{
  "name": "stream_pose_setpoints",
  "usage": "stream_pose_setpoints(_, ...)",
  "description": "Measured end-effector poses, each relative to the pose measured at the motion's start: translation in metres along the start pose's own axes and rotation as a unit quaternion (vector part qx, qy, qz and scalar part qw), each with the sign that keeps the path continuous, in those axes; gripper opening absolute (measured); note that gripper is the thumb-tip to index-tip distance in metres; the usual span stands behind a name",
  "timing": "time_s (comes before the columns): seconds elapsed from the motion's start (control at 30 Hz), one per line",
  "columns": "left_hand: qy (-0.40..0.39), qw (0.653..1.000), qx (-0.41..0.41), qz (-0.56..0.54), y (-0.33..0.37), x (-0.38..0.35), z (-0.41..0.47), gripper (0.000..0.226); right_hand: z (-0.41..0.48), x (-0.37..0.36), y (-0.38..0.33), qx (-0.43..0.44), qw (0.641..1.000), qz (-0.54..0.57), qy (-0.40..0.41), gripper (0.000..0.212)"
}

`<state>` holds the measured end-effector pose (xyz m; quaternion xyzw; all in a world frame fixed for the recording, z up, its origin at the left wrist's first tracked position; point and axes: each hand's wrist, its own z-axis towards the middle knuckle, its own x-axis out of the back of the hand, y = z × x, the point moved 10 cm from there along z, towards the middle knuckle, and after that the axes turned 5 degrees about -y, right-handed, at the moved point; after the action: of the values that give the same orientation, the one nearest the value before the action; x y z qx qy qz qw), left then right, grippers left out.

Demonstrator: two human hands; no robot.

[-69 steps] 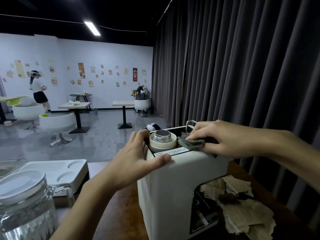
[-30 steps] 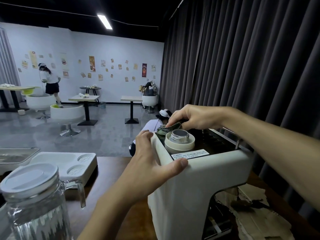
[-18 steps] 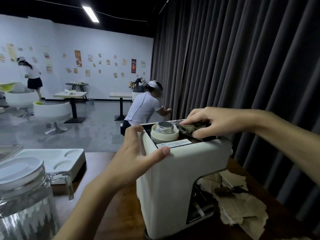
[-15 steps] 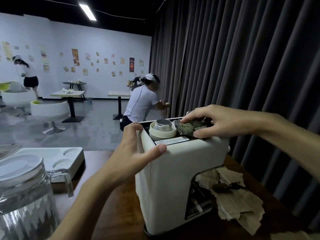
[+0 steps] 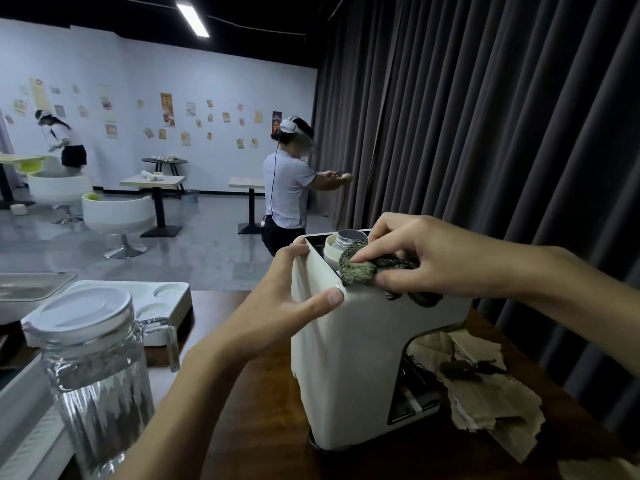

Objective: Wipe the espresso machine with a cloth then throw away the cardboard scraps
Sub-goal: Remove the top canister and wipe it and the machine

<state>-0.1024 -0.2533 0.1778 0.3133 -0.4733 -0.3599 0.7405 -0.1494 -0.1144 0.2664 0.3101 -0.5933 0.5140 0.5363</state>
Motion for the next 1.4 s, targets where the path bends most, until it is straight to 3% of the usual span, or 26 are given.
stream_pose_setpoints(0.1, 0.019, 0.998, -0.025, -0.057, 0.005, 0.004, -0.002, 0.118, 0.007, -0.002, -0.01, 0.002, 0.999, -0.03, 0.016, 0.032)
stream_pose_setpoints(0.27, 0.084, 0.988, -0.123, -0.038, 0.038, 0.01, -0.01, 0.07, 0.003, 0.002, -0.018, 0.02, 0.992, -0.031, 0.121, 0.039)
stream_pose_setpoints(0.4, 0.107, 0.977, -0.181, 0.028, 0.062, 0.006, -0.015, 0.037, -0.011, -0.005, 0.001, 0.004, 0.994, 0.068, 0.089, 0.037)
stream_pose_setpoints(0.5, 0.14, 0.974, -0.174, 0.04, 0.066, 0.007, -0.016, 0.025, -0.024, -0.01, 0.014, 0.0, 0.986, 0.142, 0.093, 0.036)
stream_pose_setpoints(0.8, 0.169, 0.966, -0.158, 0.113, 0.089, -0.005, -0.021, 0.035, -0.026, -0.016, 0.018, -0.02, 0.985, 0.121, 0.122, 0.044)
stream_pose_setpoints(1.07, 0.241, 0.969, -0.057, -0.015, 0.052, 0.028, -0.017, 0.011, -0.034, -0.013, 0.028, -0.021, 0.987, 0.092, 0.131, 0.052)
stream_pose_setpoints(1.23, 0.236, 0.971, -0.005, -0.05, 0.028, 0.037, -0.004, 0.015, -0.034, -0.014, 0.029, -0.022, 0.986, 0.086, 0.139, 0.054)
stream_pose_setpoints(1.4, 0.221, 0.975, 0.019, 0.014, 0.022, 0.046, 0.029, 0.018, -0.035, -0.017, 0.034, -0.034, 0.986, 0.083, 0.143, 0.064)
